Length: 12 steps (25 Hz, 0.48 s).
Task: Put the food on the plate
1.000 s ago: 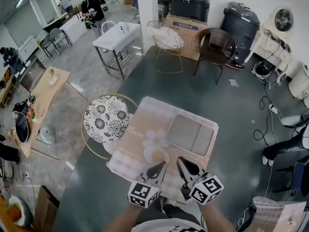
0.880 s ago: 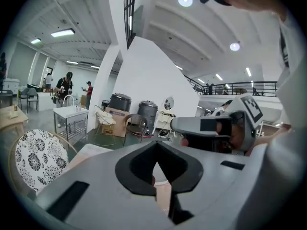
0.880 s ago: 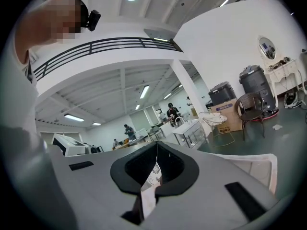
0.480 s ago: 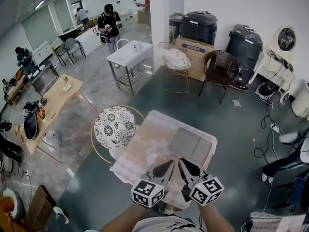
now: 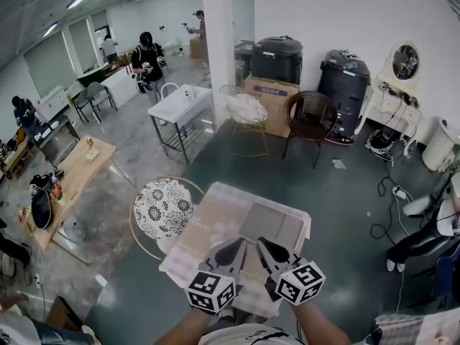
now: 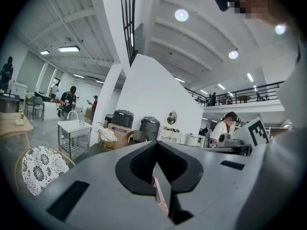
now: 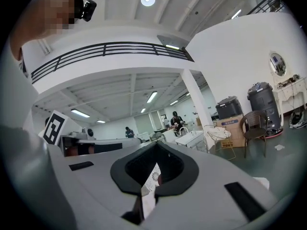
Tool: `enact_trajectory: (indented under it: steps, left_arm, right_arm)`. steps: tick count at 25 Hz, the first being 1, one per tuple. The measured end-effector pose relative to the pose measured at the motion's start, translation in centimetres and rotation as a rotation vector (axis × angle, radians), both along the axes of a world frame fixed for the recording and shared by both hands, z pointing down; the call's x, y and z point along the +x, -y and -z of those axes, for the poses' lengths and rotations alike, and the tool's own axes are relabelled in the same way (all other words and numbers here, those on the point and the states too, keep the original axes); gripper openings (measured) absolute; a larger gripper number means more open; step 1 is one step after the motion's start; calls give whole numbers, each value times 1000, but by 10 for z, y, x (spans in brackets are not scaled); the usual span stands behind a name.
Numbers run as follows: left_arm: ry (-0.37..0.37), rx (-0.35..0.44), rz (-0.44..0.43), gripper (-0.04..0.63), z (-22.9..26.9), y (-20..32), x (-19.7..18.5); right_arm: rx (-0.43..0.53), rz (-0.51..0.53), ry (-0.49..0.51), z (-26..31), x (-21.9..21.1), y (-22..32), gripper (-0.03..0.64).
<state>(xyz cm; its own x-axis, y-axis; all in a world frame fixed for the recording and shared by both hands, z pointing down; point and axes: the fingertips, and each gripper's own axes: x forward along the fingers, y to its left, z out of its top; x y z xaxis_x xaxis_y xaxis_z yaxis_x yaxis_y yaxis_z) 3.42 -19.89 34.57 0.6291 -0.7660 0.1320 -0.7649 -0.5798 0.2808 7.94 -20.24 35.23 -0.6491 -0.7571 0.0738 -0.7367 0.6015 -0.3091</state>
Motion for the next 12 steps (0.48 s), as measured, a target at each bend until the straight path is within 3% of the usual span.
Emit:
enact_trajectory:
  steps: [12]
  left_arm:
    - [24, -3, 20, 5, -8, -20, -8]
  right_arm:
    - [25, -8, -1, 3, -4, -14, 14]
